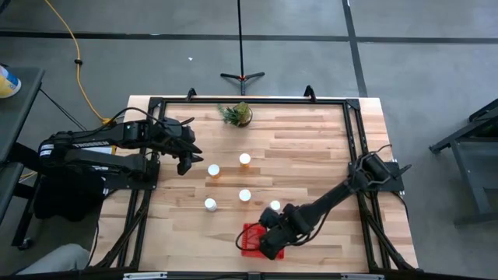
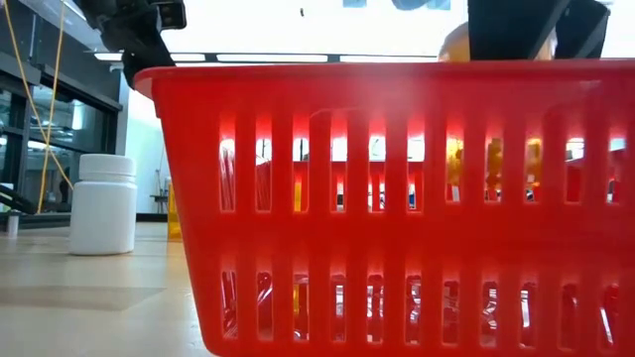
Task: Pick and place pill bottles into a basket
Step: Put the orange pill bottle into the red bin
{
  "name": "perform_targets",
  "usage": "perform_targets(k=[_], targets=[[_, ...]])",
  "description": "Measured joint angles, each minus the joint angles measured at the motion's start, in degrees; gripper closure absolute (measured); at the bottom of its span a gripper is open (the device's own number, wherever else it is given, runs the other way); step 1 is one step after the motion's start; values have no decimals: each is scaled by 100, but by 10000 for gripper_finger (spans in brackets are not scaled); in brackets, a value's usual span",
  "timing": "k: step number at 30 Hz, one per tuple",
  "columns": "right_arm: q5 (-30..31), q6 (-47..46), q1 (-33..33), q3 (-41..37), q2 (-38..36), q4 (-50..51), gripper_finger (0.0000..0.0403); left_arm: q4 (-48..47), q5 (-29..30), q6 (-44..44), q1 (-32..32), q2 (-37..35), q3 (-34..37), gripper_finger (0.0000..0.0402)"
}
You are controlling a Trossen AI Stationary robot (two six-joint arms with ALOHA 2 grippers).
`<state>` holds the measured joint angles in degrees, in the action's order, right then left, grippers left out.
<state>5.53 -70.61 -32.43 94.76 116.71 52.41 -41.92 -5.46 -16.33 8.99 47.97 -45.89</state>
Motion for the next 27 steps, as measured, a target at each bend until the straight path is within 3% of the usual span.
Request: perform_targets(k=[27], targets=[[-266, -160, 21, 0, 308, 135, 203, -67, 114, 111, 0, 2, 0, 211]])
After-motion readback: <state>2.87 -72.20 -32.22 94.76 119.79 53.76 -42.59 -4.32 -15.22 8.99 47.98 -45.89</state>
